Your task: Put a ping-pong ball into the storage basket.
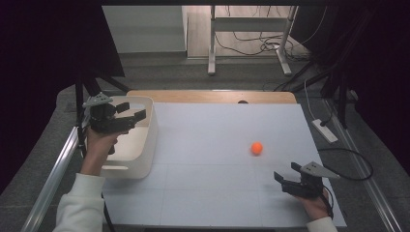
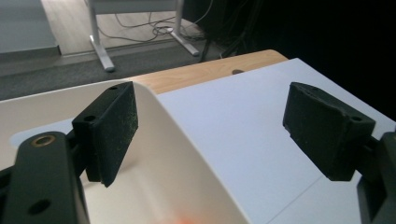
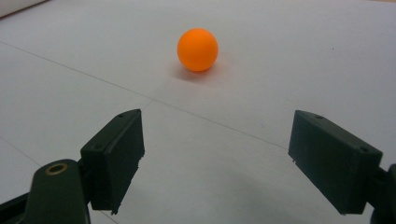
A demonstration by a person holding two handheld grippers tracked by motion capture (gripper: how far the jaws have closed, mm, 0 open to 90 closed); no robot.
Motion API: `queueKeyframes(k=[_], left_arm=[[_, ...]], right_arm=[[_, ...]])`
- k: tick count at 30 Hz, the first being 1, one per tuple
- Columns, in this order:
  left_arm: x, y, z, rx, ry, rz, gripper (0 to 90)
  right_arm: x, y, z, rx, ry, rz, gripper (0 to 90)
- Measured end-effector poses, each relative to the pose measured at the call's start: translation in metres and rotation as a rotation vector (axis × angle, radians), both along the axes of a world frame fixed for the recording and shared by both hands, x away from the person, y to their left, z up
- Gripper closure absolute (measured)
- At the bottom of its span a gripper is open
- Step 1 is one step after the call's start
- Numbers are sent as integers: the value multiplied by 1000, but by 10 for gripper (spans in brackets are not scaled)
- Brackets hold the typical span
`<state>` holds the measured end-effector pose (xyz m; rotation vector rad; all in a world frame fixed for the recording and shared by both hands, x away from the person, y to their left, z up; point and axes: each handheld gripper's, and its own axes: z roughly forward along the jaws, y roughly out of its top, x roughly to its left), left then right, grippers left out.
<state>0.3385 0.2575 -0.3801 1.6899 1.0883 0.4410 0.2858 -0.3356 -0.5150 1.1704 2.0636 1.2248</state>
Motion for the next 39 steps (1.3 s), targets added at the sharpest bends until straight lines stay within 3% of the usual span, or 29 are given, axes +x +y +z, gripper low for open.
queueKeyframes(k=[5, 9, 16, 23, 27, 39], left_arm=[[-4, -7, 1, -20, -3, -28, 180], [-9, -12, -2, -59, -4, -50, 182], [-18, -21, 2, -71, -25, -77, 182], [-27, -35, 2, -62, -42, -139, 182], [-27, -43, 1, -80, -46, -163, 182], [-28, -65, 1, -78, -64, -216, 184]], right_arm=[[1, 3, 0, -11, 0, 12, 182], [3, 5, 0, -23, -1, 15, 183], [5, 5, -1, -18, 3, 11, 183], [7, 6, -2, -31, 3, 10, 183], [5, 4, -2, -22, 9, 4, 183], [6, 3, -1, -21, 1, -2, 183]])
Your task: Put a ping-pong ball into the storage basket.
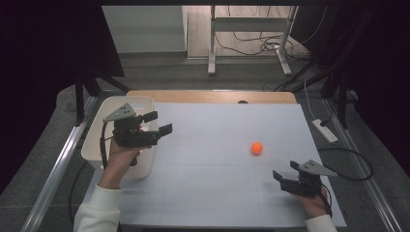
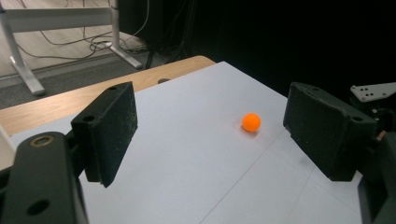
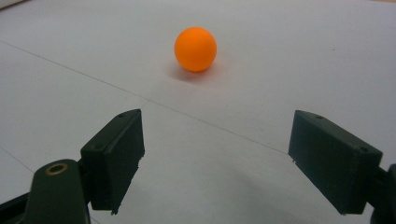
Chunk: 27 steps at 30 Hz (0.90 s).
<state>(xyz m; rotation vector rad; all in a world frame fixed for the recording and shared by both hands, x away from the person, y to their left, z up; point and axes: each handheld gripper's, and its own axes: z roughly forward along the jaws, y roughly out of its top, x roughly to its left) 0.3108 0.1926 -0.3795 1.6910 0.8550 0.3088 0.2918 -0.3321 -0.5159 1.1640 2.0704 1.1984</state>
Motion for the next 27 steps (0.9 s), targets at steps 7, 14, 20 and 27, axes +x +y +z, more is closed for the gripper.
queueKeyframes(k=[7, 14, 20, 27], left_arm=[[1, -13, -2, 1, 8, -28, 192], [4, -24, -4, 9, 9, -39, 191], [6, -35, -7, 16, 5, -66, 190], [11, -49, -16, 27, 20, -93, 185]], right_arm=[[0, 0, 1, 5, -7, 2, 183], [1, 0, 1, 10, -6, 1, 183], [1, 1, 1, 3, -4, -1, 183], [2, 1, 1, 9, -2, 2, 183]])
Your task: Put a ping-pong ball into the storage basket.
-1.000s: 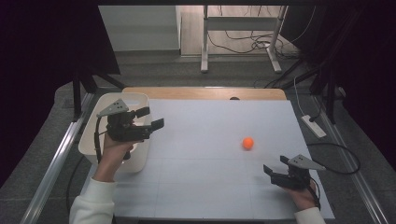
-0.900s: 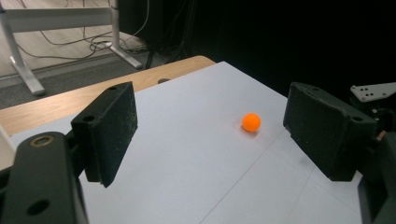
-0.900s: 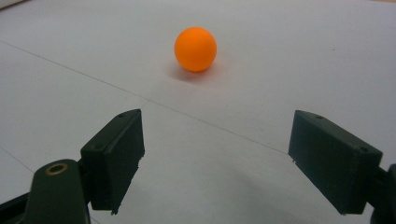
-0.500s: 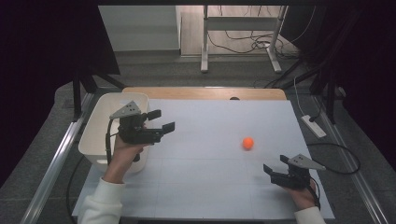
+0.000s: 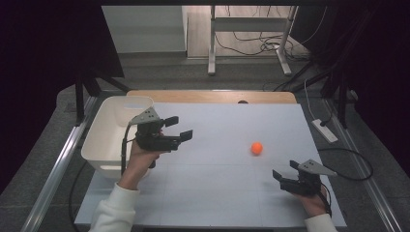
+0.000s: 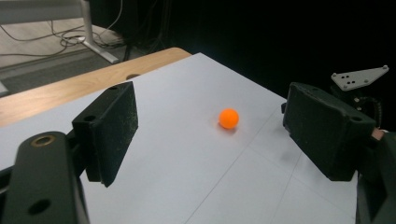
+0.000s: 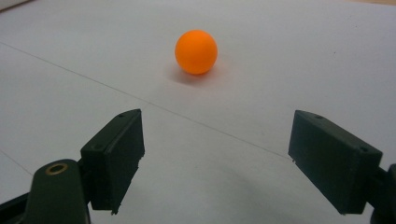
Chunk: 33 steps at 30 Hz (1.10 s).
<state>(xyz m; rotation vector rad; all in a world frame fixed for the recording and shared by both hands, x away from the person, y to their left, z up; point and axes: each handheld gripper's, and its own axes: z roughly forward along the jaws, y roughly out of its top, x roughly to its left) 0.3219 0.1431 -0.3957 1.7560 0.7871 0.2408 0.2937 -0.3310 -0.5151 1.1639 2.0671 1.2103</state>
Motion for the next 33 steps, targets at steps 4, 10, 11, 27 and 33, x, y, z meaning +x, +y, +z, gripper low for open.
queueKeyframes(k=[4, 10, 11, 27, 33], left_arm=[[0, -7, -4, 9, 1, 1, 185], [-1, -18, -11, 35, 11, -8, 184], [0, -20, -12, 37, 12, -10, 185], [7, -60, -27, 87, 16, -84, 185], [13, -68, -33, 96, 27, -88, 185]], right_arm=[[2, 2, -2, -8, 2, 19, 184], [0, 3, -1, -8, -1, 30, 183], [0, 3, -1, -6, -5, 32, 183], [-1, 5, 1, -14, -9, 25, 184], [-2, 4, 1, -14, -10, 22, 183]])
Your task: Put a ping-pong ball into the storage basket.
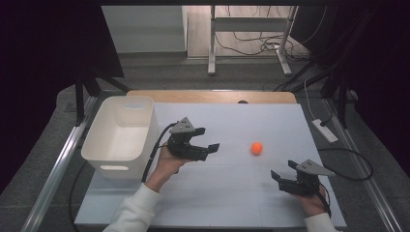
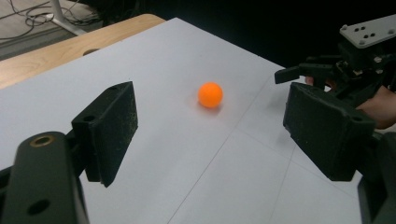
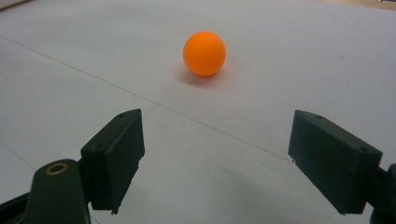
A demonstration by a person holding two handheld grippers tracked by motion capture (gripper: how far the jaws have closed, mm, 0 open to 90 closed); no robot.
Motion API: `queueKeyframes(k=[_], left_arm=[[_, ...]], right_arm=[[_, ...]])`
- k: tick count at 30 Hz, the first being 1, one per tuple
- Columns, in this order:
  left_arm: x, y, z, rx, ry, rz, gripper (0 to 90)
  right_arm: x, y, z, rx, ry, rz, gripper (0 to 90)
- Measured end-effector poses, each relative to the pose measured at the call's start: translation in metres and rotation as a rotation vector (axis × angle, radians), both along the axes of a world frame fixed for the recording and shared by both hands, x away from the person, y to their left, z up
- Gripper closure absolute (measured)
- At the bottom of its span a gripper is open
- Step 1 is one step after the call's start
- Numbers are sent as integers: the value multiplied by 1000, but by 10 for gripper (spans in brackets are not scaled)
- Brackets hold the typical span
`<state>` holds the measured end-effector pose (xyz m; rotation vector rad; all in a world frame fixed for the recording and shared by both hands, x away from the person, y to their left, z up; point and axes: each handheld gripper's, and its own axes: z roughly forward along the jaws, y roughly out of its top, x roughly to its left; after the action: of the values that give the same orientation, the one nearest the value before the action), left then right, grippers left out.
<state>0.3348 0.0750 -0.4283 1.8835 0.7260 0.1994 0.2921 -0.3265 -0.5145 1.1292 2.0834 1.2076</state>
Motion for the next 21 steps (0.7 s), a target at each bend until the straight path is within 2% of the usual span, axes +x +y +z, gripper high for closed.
queueKeyframes(k=[10, 21], left_arm=[[10, -11, -11, 23, 26, -4, 185], [16, -24, -21, 68, 41, -18, 186]], right_arm=[[0, 0, 0, 0, 1, -2, 184], [1, 0, 0, -7, 1, 3, 184]])
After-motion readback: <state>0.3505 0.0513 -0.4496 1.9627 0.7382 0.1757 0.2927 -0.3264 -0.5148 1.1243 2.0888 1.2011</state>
